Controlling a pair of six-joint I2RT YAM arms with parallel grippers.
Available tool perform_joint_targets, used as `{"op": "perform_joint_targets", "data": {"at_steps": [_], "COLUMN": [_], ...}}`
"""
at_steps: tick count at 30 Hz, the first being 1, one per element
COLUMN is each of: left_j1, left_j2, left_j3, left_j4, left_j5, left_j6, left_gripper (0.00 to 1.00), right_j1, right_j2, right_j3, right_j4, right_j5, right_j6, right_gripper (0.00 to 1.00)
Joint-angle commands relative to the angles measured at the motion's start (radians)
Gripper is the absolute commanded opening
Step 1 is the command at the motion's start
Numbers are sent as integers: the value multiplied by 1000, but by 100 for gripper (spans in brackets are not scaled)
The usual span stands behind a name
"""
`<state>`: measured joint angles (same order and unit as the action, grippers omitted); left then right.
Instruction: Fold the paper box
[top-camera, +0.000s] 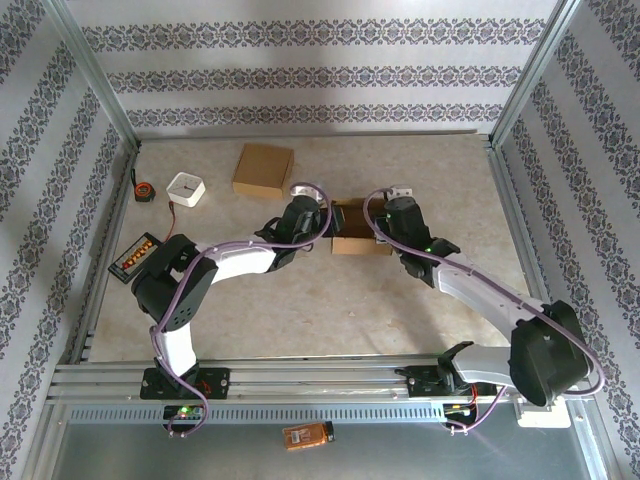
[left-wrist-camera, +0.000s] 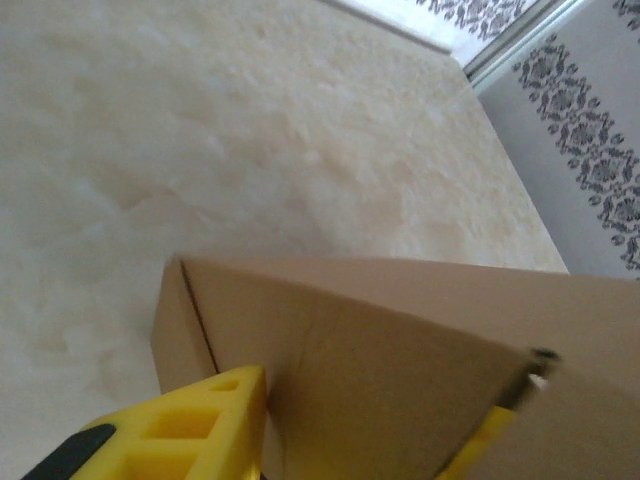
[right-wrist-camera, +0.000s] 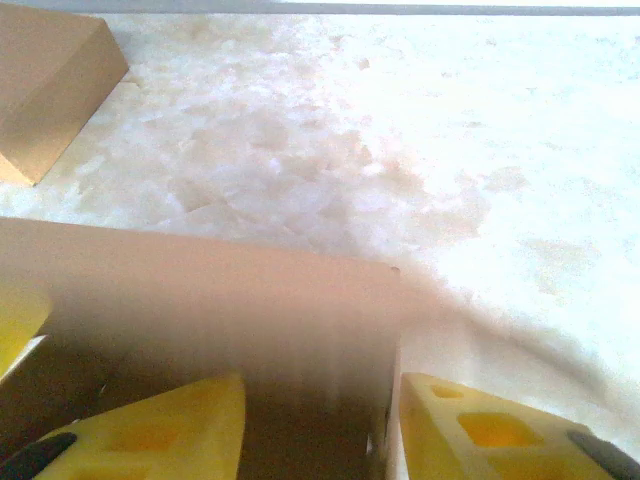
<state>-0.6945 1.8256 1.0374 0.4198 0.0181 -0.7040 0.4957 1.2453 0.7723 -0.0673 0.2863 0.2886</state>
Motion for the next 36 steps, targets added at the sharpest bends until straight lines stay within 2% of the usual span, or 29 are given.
{"op": "perform_joint_targets", "data": {"at_steps": [1, 8, 14, 18, 22, 25, 28, 30, 32, 36], "left_j1": [-31, -73, -115, -160, -224, -251, -240, -184, -85, 67], "left_j2": [-37, -87, -142, -216, -336, -438, -512, -514, -475, -354], "left_j3": [-39, -102, -138, -151, -162, -129, -55, 32, 108, 179], "left_j4": [29, 60, 58, 19, -46, -154, -324, -508, -636, -657], "left_j5": [3, -37, -73, -78, -106, -147, -241, -274, -183, 26], "left_j6": [-25, -34, -37, -34, -38, -28, -63, -146, -210, -244], "left_gripper": [36, 49, 53, 54, 55, 53, 46, 45, 45, 47], "right_j1": [12, 12, 14, 12, 10, -16, -114, -175, -231, -323], "right_j2": [-64, -209, -398, -521, -583, -527, -354, -207, -74, 149], "right_j3": [-24, -71, -133, -113, -65, 26, 192, 303, 402, 542], "right_j4": [-49, -122, -154, -177, -148, -157, -264, -342, -420, -546], "right_j5": [-19, -106, -203, -255, -191, -128, -202, -270, -360, -528], "right_j6": [8, 25, 16, 6, 7, 35, 68, 64, 54, 60], "right_gripper": [51, 63, 72, 78, 78, 77, 75, 75, 74, 70]}}
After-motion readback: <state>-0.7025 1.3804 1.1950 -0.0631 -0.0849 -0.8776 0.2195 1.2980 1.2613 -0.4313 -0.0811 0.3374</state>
